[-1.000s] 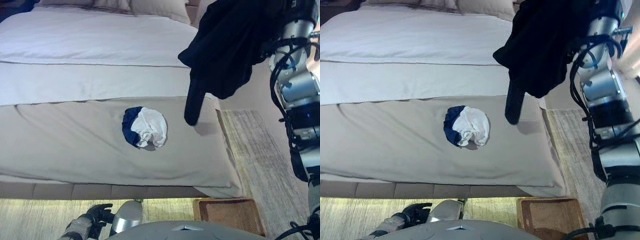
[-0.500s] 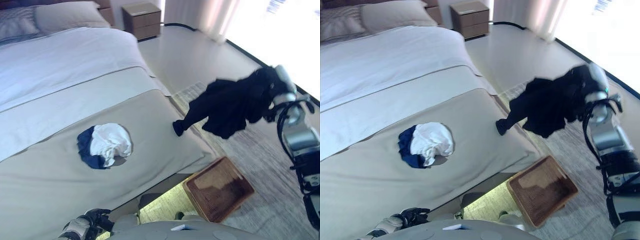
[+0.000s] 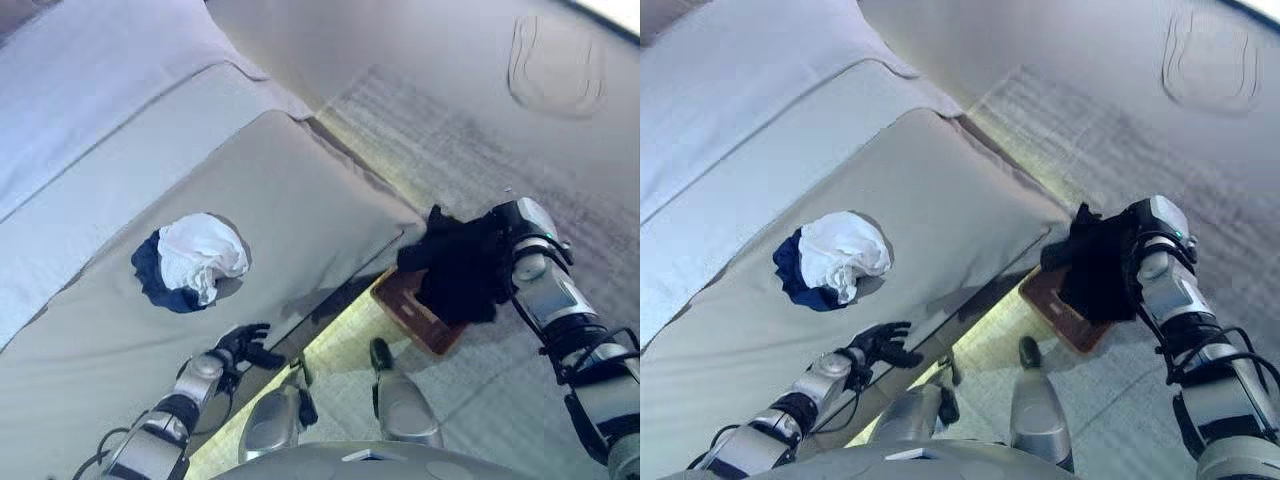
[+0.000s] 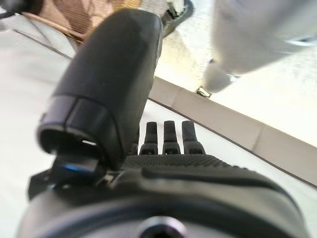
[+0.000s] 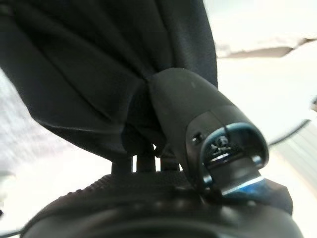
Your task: Pick up the clothes from the bed and place them into the basket
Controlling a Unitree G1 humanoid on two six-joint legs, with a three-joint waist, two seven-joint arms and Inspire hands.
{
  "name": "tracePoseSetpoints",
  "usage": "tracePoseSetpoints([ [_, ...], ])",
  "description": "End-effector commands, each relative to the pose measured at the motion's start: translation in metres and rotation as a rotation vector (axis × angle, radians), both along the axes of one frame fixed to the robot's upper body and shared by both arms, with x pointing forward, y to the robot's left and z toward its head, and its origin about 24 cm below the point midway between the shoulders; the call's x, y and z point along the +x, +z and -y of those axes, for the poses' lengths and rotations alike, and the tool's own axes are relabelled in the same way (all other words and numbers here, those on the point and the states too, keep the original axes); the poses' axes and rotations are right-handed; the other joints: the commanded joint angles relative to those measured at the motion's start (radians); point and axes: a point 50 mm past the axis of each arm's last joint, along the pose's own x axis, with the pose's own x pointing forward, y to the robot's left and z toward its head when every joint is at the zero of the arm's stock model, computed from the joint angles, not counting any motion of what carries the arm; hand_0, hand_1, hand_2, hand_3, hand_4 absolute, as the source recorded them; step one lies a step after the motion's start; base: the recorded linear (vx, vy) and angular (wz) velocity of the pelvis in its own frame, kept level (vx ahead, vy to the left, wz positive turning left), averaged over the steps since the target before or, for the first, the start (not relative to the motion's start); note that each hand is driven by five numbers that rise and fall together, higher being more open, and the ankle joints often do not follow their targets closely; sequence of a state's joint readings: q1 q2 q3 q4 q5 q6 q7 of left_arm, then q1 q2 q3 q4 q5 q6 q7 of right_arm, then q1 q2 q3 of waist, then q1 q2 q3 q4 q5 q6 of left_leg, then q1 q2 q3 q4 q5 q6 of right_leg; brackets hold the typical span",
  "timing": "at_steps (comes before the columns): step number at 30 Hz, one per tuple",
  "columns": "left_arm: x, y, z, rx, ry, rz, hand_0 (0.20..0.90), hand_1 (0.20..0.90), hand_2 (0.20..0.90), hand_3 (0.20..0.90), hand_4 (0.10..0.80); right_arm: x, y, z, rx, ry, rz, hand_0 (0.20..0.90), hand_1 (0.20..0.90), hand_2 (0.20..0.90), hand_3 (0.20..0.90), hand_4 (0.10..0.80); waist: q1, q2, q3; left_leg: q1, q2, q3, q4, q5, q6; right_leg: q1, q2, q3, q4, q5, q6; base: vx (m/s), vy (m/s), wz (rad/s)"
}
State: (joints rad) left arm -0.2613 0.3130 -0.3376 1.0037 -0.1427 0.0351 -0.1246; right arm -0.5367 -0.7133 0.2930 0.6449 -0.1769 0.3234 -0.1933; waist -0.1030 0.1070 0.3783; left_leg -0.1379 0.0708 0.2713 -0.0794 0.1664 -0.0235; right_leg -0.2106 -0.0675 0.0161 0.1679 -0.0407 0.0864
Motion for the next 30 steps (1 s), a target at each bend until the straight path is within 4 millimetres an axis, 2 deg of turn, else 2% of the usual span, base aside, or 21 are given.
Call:
tracePoseSetpoints([
  [1, 0.020, 0.016, -0.012, 0.012, 0.040, 0.086, 0.900, 0.900, 0.900, 0.900, 0.800, 0.033, 0.086, -0.001, -0.076, -0.038, 0.307, 0.300, 0.300, 0.300, 0.200, 0.100, 0.028, -0.019, 0.054, -0.080, -0.063, -0.062, 0.309, -0.265, 0.037, -0.090, -0.038, -0.135, 0.116, -0.041, -0.058, -0.136, -0.085, -0.15],
  [3, 0.032, 0.027, -0.015, -0.001, 0.046, 0.138, 0.900, 0.900, 0.900, 0.900, 0.800, 0.036, 0.092, 0.000, -0.091, -0.069, 0.323, 0.300, 0.300, 0.300, 0.200, 0.100, 0.033, -0.006, 0.084, -0.160, -0.065, -0.067, 0.398, -0.282, 0.035, -0.175, -0.049, -0.146, 0.211, -0.073, -0.072, -0.160, -0.101, -0.03],
  [4, 0.036, 0.031, -0.016, -0.004, 0.050, 0.154, 0.900, 0.900, 0.900, 0.900, 0.800, 0.037, 0.093, 0.002, -0.092, -0.089, 0.319, 0.335, 0.335, 0.335, 0.241, 0.141, 0.036, -0.001, 0.093, -0.187, -0.066, -0.070, 0.429, -0.288, 0.035, -0.202, -0.051, -0.150, 0.248, -0.086, -0.077, -0.177, -0.137, 0.19],
  [5, 0.042, 0.038, -0.019, -0.009, 0.056, 0.184, 0.900, 0.900, 0.900, 0.900, 0.800, 0.038, 0.093, 0.004, -0.101, -0.129, 0.303, 0.900, 0.900, 0.900, 0.900, 0.800, 0.044, 0.009, 0.108, -0.243, -0.066, -0.071, 0.490, -0.303, 0.039, -0.259, -0.057, -0.158, 0.328, -0.118, -0.090, -0.141, -0.151, 0.24],
  [8, 0.051, 0.050, -0.025, -0.026, 0.084, 0.226, 0.900, 0.900, 0.900, 0.900, 0.800, 0.040, 0.096, 0.012, -0.104, -0.193, 0.268, 0.900, 0.900, 0.900, 0.900, 0.800, 0.058, 0.031, 0.123, -0.326, -0.066, -0.079, 0.562, -0.321, 0.046, -0.343, -0.057, -0.161, 0.429, -0.164, -0.111, -0.107, -0.146, 0.23],
  [9, 0.057, 0.058, -0.031, -0.035, 0.094, 0.252, 0.900, 0.900, 0.900, 0.900, 0.800, 0.039, 0.099, 0.021, -0.093, -0.252, 0.260, 0.900, 0.900, 0.900, 0.900, 0.800, 0.067, 0.050, 0.132, -0.380, -0.068, -0.084, 0.602, -0.329, 0.051, -0.398, -0.060, -0.161, 0.492, -0.188, -0.124, -0.082, -0.122, 0.12],
  [11, 0.058, 0.062, -0.034, -0.037, 0.097, 0.265, 0.900, 0.900, 0.900, 0.900, 0.800, 0.037, 0.100, 0.030, -0.083, -0.301, 0.250, 0.900, 0.900, 0.900, 0.900, 0.800, 0.075, 0.068, 0.134, -0.423, -0.070, -0.089, 0.637, -0.337, 0.059, -0.444, -0.066, -0.158, 0.549, -0.209, -0.133, -0.070, -0.104, 0.18],
  [12, 0.057, 0.064, -0.037, -0.042, 0.096, 0.272, 0.900, 0.900, 0.900, 0.900, 0.800, 0.033, 0.101, 0.038, -0.066, -0.338, 0.259, 0.900, 0.900, 0.900, 0.900, 0.800, 0.080, 0.085, 0.140, -0.456, -0.069, -0.092, 0.668, -0.341, 0.065, -0.481, -0.075, -0.155, 0.587, -0.219, -0.140, -0.039, -0.057, 0.25],
  [15, 0.054, 0.064, -0.043, -0.053, 0.121, 0.268, 0.900, 0.900, 0.900, 0.900, 0.800, 0.031, 0.108, 0.045, -0.013, -0.368, 0.321, 0.900, 0.900, 0.900, 0.900, 0.800, 0.083, 0.114, 0.141, -0.512, -0.073, -0.098, 0.715, -0.347, 0.074, -0.544, -0.085, -0.145, 0.651, -0.237, -0.149, -0.024, -0.013, 0.17],
  [18, 0.041, 0.055, -0.048, -0.063, 0.145, 0.232, 0.900, 0.900, 0.900, 0.900, 0.800, 0.027, 0.117, 0.053, -0.058, -0.367, 0.354, 0.900, 0.900, 0.900, 0.900, 0.800, 0.082, 0.135, 0.141, -0.544, -0.076, -0.103, 0.729, -0.338, 0.075, -0.581, -0.079, -0.127, 0.674, -0.238, -0.154, -0.001, 0.048, 0.05],
  [24, 0.027, 0.046, -0.054, -0.071, 0.141, 0.178, 0.900, 0.900, 0.900, 0.900, 0.800, 0.014, 0.109, 0.069, -0.130, -0.390, 0.286, 0.900, 0.900, 0.900, 0.900, 0.800, 0.078, 0.128, 0.141, -0.510, -0.079, -0.103, 0.666, -0.305, 0.062, -0.546, -0.059, -0.128, 0.600, -0.205, -0.146, 0.002, 0.060, -0.02],
  [28, 0.026, 0.046, -0.055, -0.072, 0.127, 0.176, 0.900, 0.900, 0.900, 0.900, 0.800, 0.005, 0.096, 0.079, -0.129, -0.410, 0.231, 0.900, 0.900, 0.900, 0.900, 0.800, 0.080, 0.099, 0.141, -0.454, -0.079, -0.100, 0.602, -0.288, 0.052, -0.480, -0.051, -0.142, 0.513, -0.172, -0.135, 0.008, 0.052, -0.02],
  [30, 0.026, 0.046, -0.055, -0.065, 0.129, 0.177, 0.900, 0.900, 0.900, 0.900, 0.800, 0.004, 0.088, 0.078, -0.054, -0.373, 0.283, 0.900, 0.900, 0.900, 0.900, 0.800, 0.080, 0.074, 0.141, -0.400, -0.080, -0.100, 0.548, -0.274, 0.044, -0.417, -0.044, -0.148, 0.438, -0.143, -0.123, 0.035, 0.062, -0.01],
])
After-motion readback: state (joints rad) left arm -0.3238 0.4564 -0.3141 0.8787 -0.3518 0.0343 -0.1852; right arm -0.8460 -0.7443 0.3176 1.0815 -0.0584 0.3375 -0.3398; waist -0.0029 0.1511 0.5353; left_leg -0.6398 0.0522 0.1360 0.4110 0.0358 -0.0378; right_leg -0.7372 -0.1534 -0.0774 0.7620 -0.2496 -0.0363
